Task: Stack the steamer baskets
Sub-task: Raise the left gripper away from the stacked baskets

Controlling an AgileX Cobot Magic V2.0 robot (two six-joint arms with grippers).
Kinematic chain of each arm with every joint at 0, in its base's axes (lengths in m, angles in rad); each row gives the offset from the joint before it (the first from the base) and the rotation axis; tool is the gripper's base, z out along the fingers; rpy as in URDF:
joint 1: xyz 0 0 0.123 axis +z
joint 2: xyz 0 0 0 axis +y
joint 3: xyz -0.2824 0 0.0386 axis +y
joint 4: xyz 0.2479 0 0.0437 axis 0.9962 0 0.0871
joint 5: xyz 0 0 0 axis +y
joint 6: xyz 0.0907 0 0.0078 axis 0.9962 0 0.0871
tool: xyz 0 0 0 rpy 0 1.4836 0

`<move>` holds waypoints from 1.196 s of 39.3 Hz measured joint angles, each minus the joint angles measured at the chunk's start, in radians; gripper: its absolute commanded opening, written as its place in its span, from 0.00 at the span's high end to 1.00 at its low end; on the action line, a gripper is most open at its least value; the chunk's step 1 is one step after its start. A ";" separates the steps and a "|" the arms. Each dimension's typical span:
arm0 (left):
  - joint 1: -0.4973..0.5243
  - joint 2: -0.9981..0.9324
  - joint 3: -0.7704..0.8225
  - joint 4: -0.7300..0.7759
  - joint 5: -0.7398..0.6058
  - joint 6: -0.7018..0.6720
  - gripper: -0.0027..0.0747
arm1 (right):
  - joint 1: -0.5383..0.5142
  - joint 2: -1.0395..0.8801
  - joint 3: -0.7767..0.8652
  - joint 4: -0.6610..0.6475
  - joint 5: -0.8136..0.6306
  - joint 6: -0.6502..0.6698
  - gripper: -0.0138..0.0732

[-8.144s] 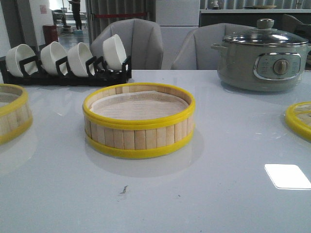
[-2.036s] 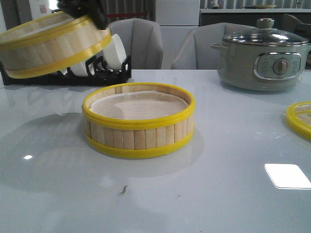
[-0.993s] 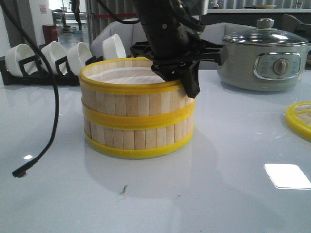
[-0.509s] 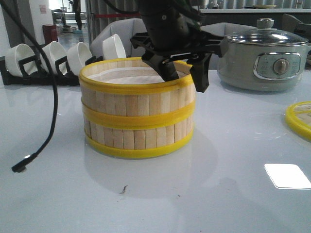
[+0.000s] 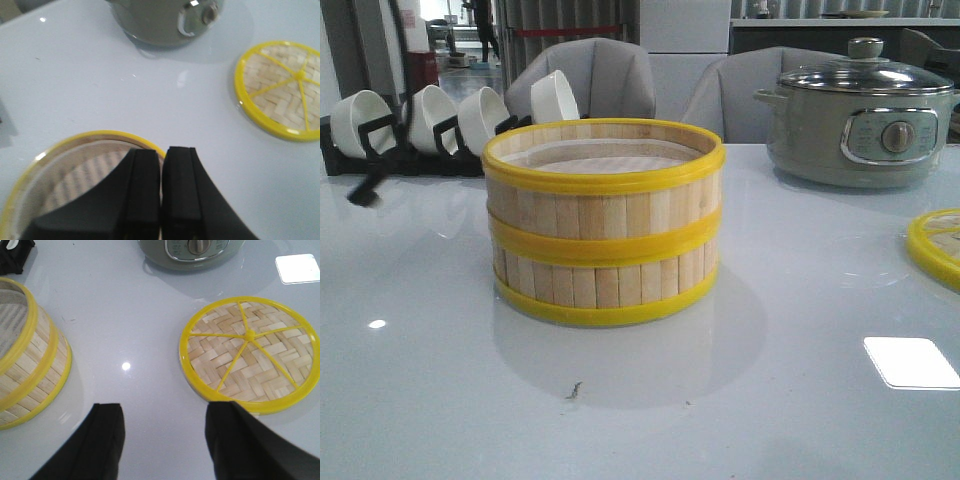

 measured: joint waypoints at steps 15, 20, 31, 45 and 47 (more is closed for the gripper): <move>0.358 -0.307 0.051 0.012 0.069 0.000 0.83 | 0.000 0.050 0.000 0.000 0.000 0.000 0.29; 0.418 -0.469 0.168 0.014 0.053 0.000 0.83 | 0.000 0.079 0.000 0.000 0.000 0.000 0.29; 0.429 -0.879 0.599 0.048 -0.058 -0.031 0.83 | 0.000 0.099 0.000 0.000 0.000 0.000 0.29; 0.431 -1.306 1.159 0.116 -0.201 -0.123 0.83 | 0.000 0.103 0.000 0.000 0.000 0.000 0.29; 0.431 -1.343 1.207 0.116 -0.211 -0.125 0.83 | 0.000 0.103 0.000 0.000 0.000 0.000 0.29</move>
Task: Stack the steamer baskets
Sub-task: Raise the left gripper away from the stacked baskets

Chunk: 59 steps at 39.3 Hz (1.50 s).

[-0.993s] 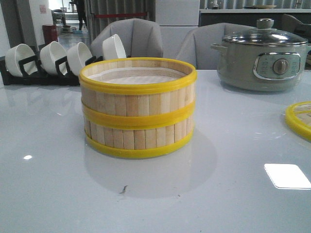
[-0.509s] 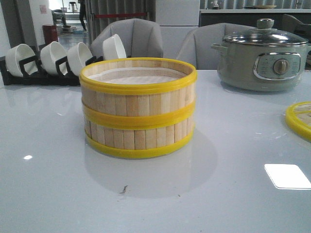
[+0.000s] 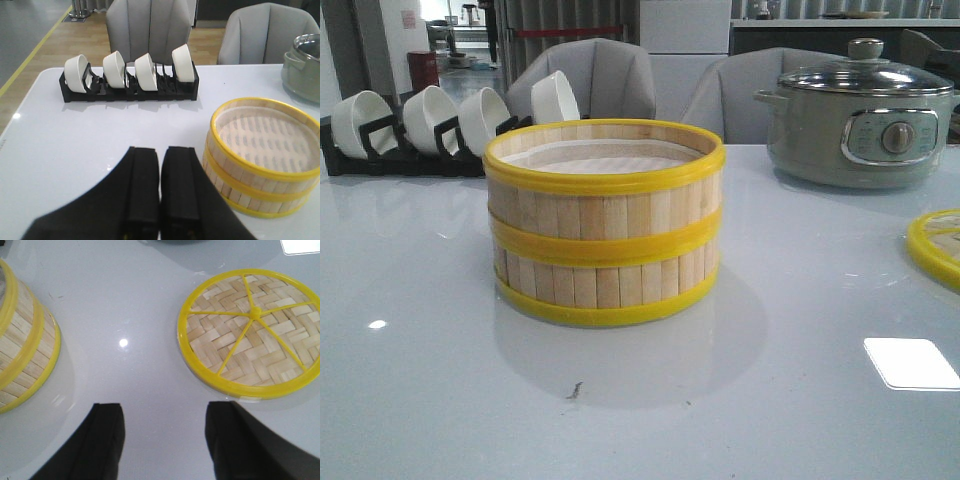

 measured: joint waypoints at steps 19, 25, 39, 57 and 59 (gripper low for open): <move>0.000 -0.074 0.261 -0.006 -0.097 -0.012 0.83 | 0.000 0.000 0.000 0.000 0.000 0.000 0.29; 0.000 -0.074 0.282 -0.006 -0.104 -0.014 0.83 | 0.000 0.000 0.000 0.000 0.000 0.000 0.29; 0.000 -0.074 0.284 0.012 -0.104 -0.014 0.83 | 0.000 0.000 0.000 0.000 0.000 0.000 0.29; 0.000 -0.074 0.284 0.015 -0.110 -0.014 0.83 | 0.000 0.000 0.000 0.000 0.000 0.000 0.29; 0.000 -0.074 0.284 0.015 -0.112 -0.014 0.83 | 0.000 0.000 0.000 0.000 0.000 0.000 0.29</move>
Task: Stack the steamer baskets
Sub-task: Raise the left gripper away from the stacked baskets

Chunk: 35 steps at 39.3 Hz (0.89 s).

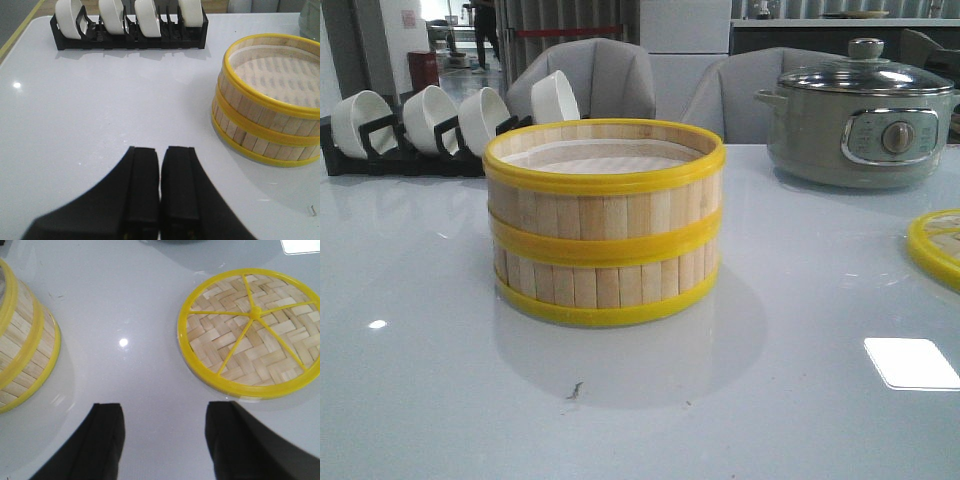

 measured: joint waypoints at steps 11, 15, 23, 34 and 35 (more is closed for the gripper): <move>0.000 0.000 0.000 0.000 0.000 0.000 0.83 | 0.000 0.000 0.000 0.000 0.000 0.000 0.38; 0.000 0.000 0.000 0.000 0.000 0.000 0.83 | 0.000 0.000 0.000 0.000 0.000 0.000 0.51; 0.000 0.000 0.000 0.000 0.000 0.000 0.83 | 0.000 0.000 0.000 -0.001 0.000 0.000 0.82; 0.000 0.000 0.000 0.000 -0.004 0.000 0.83 | 0.000 0.000 0.000 -0.001 0.000 0.000 0.78; 0.000 0.000 0.000 0.000 -0.004 0.000 0.83 | 0.000 0.000 0.000 -0.001 0.002 0.000 0.76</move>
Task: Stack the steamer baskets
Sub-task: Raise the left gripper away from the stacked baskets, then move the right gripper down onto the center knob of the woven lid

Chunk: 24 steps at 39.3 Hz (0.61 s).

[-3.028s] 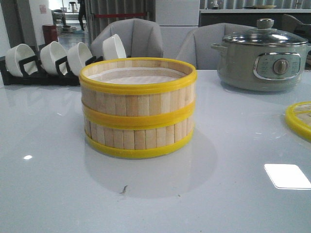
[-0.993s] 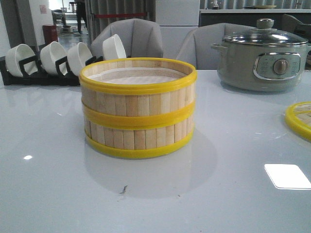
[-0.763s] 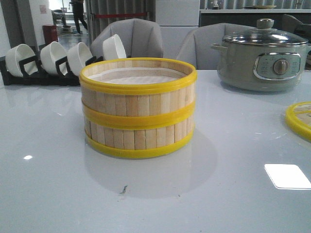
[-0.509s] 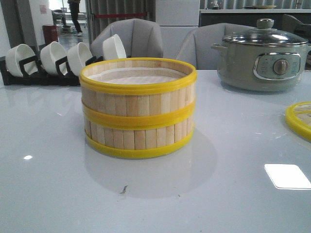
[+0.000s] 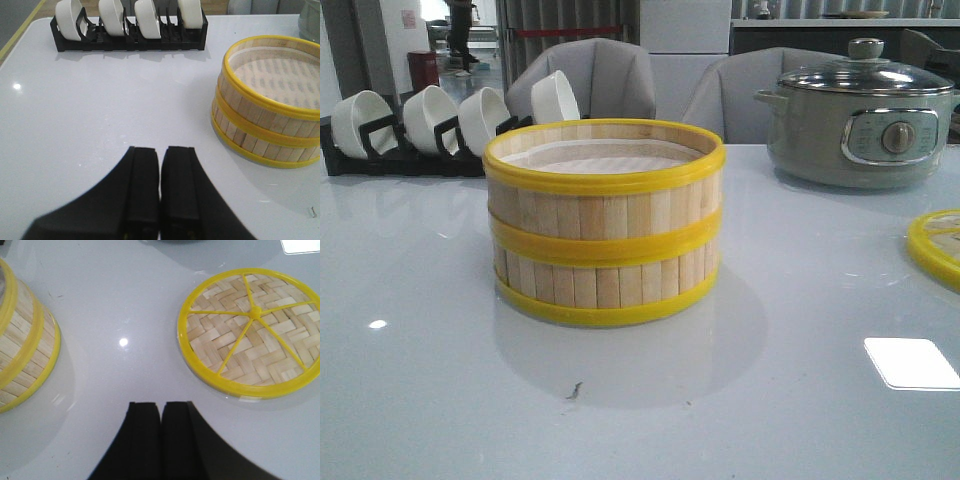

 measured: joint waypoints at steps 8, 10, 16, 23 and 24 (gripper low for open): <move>0.000 0.000 0.000 0.000 0.000 0.000 0.83 | 0.000 0.000 0.000 0.000 0.015 0.000 0.49; 0.000 0.000 0.000 0.000 0.000 0.000 0.83 | 0.000 0.000 0.000 0.000 0.015 0.000 0.47; 0.000 0.000 0.000 0.000 0.000 0.000 0.83 | 0.000 0.018 0.000 0.000 0.015 0.000 0.47; 0.000 0.000 0.000 0.000 0.000 0.000 0.83 | 0.000 0.085 0.000 -0.004 -0.004 0.000 0.47; 0.000 0.000 0.000 0.000 -0.002 0.000 0.83 | 0.000 0.099 0.000 -0.010 -0.017 0.000 0.47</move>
